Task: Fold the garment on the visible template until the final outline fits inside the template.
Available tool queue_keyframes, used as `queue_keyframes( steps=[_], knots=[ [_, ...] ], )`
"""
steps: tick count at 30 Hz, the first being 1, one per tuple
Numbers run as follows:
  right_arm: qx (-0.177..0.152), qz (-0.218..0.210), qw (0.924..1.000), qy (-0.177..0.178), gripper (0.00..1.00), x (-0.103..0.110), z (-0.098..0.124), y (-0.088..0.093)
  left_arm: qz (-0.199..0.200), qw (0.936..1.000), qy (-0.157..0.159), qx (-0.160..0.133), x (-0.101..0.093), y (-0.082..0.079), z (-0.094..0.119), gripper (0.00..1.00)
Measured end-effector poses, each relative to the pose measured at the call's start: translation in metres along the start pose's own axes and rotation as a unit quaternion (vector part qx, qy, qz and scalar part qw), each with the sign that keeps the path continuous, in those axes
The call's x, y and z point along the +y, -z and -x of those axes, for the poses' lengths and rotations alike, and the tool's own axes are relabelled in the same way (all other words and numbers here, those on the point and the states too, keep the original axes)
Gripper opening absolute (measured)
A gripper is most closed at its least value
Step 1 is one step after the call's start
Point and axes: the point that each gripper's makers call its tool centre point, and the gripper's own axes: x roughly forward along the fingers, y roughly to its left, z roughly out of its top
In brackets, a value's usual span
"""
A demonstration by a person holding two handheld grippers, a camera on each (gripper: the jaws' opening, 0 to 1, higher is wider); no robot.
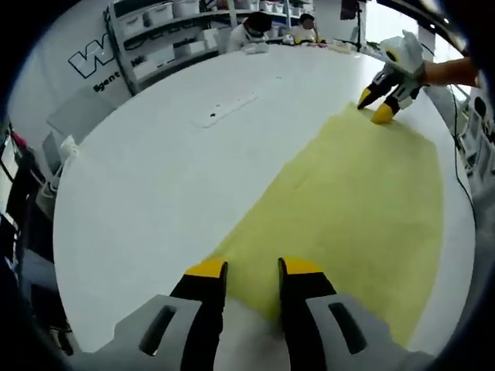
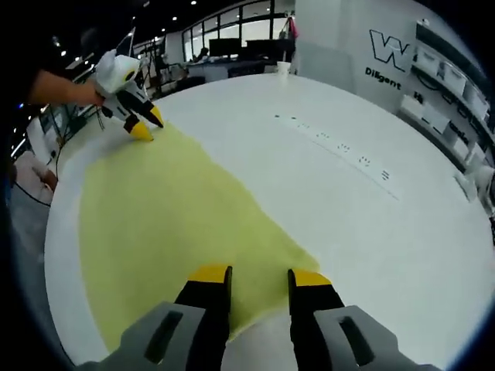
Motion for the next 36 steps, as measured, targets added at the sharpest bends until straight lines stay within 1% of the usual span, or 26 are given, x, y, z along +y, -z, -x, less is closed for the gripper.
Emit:
queue_keyframes(
  steps=[2,4,7,8,10,12,13,16,18,20,24,28,30,31,33,34,35,36],
  knots=[
    [-0.006,0.011,0.9999,0.001,0.29,0.006,0.003,-0.001,-0.018,0.9998,0.000,-0.007,-0.004,-0.001,0.004,0.30],
    [-0.015,0.016,0.9998,0.000,0.34,0.006,0.004,-0.004,-0.035,0.9993,0.001,-0.012,-0.009,-0.002,0.007,0.31],
    [-0.025,0.006,0.9996,-0.010,0.38,0.012,0.006,-0.009,-0.034,0.9990,0.010,-0.027,-0.017,-0.007,0.011,0.32],
    [-0.030,0.003,0.9994,-0.015,0.41,0.017,0.008,-0.011,-0.030,0.9987,0.020,-0.036,-0.022,-0.010,0.013,0.33],
    [-0.034,-0.001,0.9989,-0.031,0.46,0.031,0.012,-0.013,-0.016,0.9961,0.055,-0.066,-0.042,-0.017,0.017,0.37],
    [-0.043,0.000,0.9984,-0.038,0.50,0.040,0.014,-0.012,-0.027,0.9964,0.052,-0.062,-0.049,-0.012,0.020,0.40],
    [-0.043,0.006,0.9980,-0.046,0.50,0.047,0.015,-0.009,-0.043,0.9954,0.056,-0.065,-0.056,-0.009,0.020,0.40],
    [-0.027,0.029,0.9977,-0.055,0.50,0.058,0.016,0.002,-0.059,0.9950,0.059,-0.055,-0.065,0.003,0.021,0.39],
    [-0.026,0.032,0.9973,-0.060,0.50,0.064,0.017,0.006,-0.053,0.9954,0.060,-0.053,-0.067,0.010,0.023,0.38],
    [-0.023,0.033,0.9970,-0.066,0.50,0.069,0.020,0.012,-0.033,0.9959,0.064,-0.055,-0.069,0.014,0.026,0.37],
    [-0.012,0.046,0.9961,-0.075,0.51,0.075,0.027,0.026,-0.038,0.9962,0.061,-0.049,-0.067,0.025,0.029,0.38],
    [-0.007,0.058,0.9956,-0.074,0.51,0.073,0.035,0.037,-0.001,0.9972,0.057,-0.048,-0.060,0.031,0.031,0.40],
    [-0.009,0.063,0.9954,-0.072,0.51,0.069,0.040,0.044,0.006,0.9970,0.054,-0.055,-0.057,0.033,0.031,0.42],
    [-0.009,0.060,0.9956,-0.071,0.51,0.067,0.042,0.046,0.018,0.9971,0.050,-0.055,-0.056,0.034,0.031,0.43],
    [-0.002,0.050,0.9967,-0.065,0.52,0.065,0.046,0.049,0.018,0.9972,0.047,-0.055,-0.055,0.034,0.033,0.45],
    [0.002,0.051,0.9966,-0.065,0.51,0.065,0.048,0.049,0.020,0.9974,0.044,-0.053,-0.055,0.034,0.034,0.44],
    [-0.002,0.056,0.9963,-0.065,0.50,0.068,0.052,0.048,0.016,0.9977,0.039,-0.052,-0.056,0.034,0.037,0.41],
    [-0.010,0.061,0.9959,-0.065,0.49,0.070,0.053,0.045,0.000,0.9977,0.034,-0.058,-0.056,0.032,0.040,0.35]
  ],
)
